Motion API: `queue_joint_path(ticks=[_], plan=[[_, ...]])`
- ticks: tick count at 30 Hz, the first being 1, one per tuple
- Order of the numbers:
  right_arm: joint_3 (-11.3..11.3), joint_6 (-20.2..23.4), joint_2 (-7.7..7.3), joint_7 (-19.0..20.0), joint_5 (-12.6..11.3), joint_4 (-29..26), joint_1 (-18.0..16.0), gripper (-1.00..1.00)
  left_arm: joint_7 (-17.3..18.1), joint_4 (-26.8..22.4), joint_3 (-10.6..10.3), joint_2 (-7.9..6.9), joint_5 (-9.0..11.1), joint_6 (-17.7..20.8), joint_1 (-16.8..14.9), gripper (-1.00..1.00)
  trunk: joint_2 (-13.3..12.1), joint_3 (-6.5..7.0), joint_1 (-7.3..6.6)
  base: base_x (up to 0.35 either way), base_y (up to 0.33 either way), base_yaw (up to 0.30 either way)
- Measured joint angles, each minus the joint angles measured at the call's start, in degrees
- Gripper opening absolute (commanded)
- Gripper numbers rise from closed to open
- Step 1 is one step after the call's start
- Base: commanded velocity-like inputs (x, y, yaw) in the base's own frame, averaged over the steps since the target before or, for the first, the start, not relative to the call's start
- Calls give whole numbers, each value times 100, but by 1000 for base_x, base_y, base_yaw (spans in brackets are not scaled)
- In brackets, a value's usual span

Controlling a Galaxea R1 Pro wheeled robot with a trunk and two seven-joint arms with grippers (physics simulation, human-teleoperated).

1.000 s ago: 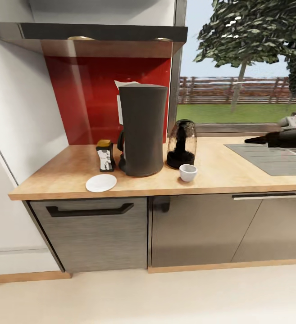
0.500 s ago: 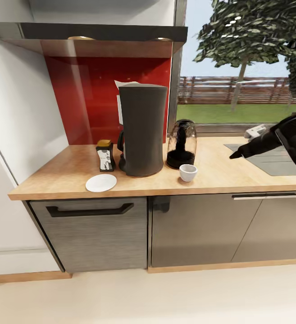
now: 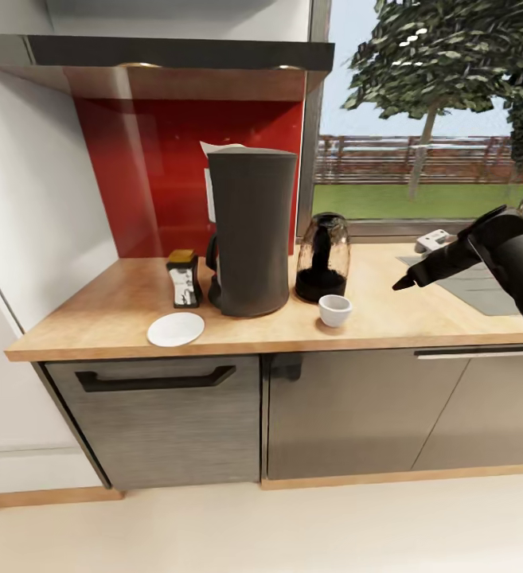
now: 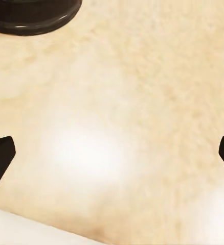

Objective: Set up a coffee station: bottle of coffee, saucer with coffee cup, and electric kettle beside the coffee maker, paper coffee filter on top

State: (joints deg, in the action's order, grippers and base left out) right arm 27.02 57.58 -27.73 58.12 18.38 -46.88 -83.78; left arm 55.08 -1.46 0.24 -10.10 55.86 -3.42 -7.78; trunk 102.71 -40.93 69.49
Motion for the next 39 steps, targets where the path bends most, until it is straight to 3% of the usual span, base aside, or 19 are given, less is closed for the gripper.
queue_joint_path(ticks=[16, 27, 39], plan=[[5, -1, 122, 57, -27, -7, 1, 100, 0, 0, -4, 0, 0, 0, 0, 100, 0, 0, -2, 129, 40, 0], [18, -2, 345, 324, -31, 1, 6, 100, -1, 0, -7, 0, -1, 0, 0, 100, 0, 0, 1, 34, 20, 0], [18, -2, 410, 694, -27, 17, 8, 100, -1, 0, -3, 0, 0, 0, 0, 100, 0, 0, 1, 1, 61, 0]])
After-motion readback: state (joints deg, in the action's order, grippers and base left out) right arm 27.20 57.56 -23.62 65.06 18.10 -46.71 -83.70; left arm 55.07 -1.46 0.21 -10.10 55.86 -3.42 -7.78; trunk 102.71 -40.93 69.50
